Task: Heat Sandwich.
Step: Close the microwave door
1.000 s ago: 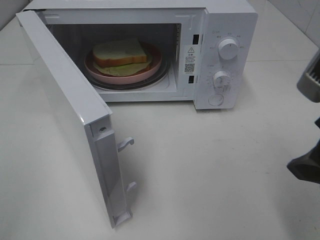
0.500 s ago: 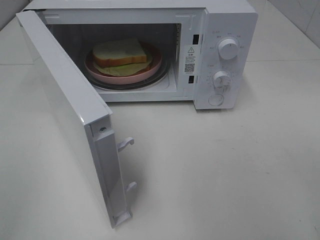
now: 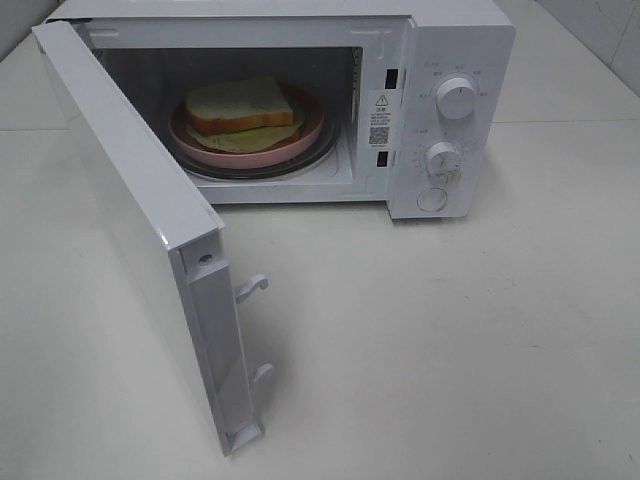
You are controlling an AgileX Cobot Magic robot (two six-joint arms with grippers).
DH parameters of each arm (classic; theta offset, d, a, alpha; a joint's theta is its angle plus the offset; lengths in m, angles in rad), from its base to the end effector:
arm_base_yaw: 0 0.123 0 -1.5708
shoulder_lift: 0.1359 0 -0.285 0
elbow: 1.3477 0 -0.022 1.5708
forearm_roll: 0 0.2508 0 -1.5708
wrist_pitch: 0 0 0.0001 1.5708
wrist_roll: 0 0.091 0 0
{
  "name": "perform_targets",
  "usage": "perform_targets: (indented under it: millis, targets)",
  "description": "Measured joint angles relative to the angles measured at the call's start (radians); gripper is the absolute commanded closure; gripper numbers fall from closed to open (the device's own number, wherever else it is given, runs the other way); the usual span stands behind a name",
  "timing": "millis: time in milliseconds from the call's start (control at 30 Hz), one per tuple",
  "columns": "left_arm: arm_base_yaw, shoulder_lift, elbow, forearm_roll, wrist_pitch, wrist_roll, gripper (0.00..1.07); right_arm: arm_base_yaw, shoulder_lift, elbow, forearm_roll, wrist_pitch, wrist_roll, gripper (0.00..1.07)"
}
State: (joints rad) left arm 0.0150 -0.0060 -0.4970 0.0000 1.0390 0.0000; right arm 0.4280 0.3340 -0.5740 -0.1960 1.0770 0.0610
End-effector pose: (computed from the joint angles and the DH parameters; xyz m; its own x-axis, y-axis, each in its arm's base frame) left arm -0.0045 -0.0001 0.2782 -0.4338 -0.0065 -0.9010 -0.0150 0.9999 0.0000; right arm 0.0450 0.0034 0.2928 -0.6046 -0.3114 -0.7331 -0.3139 0.9391 -0.1400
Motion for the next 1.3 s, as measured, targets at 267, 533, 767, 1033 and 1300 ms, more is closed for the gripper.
perform_targets:
  millis: [267, 533, 767, 1033, 1300]
  targets:
    - [0.0, 0.0, 0.0, 0.0, 0.0, 0.0, 0.09, -0.163, -0.133, 0.053, 0.014, -0.055, -0.002, 0.31]
    - [0.0, 0.0, 0.0, 0.0, 0.0, 0.0, 0.09, -0.268, -0.244, 0.069, 0.066, -0.04, -0.019, 0.31]
    - [0.0, 0.0, 0.0, 0.0, 0.0, 0.0, 0.09, -0.328, -0.331, 0.072, 0.076, -0.035, -0.03, 0.31]
    - [0.0, 0.0, 0.0, 0.0, 0.0, 0.0, 0.09, -0.34, -0.338, 0.072, 0.077, -0.034, -0.03, 0.31]
    - [0.0, 0.0, 0.0, 0.0, 0.0, 0.0, 0.09, -0.34, -0.338, 0.072, 0.077, -0.034, -0.03, 0.31]
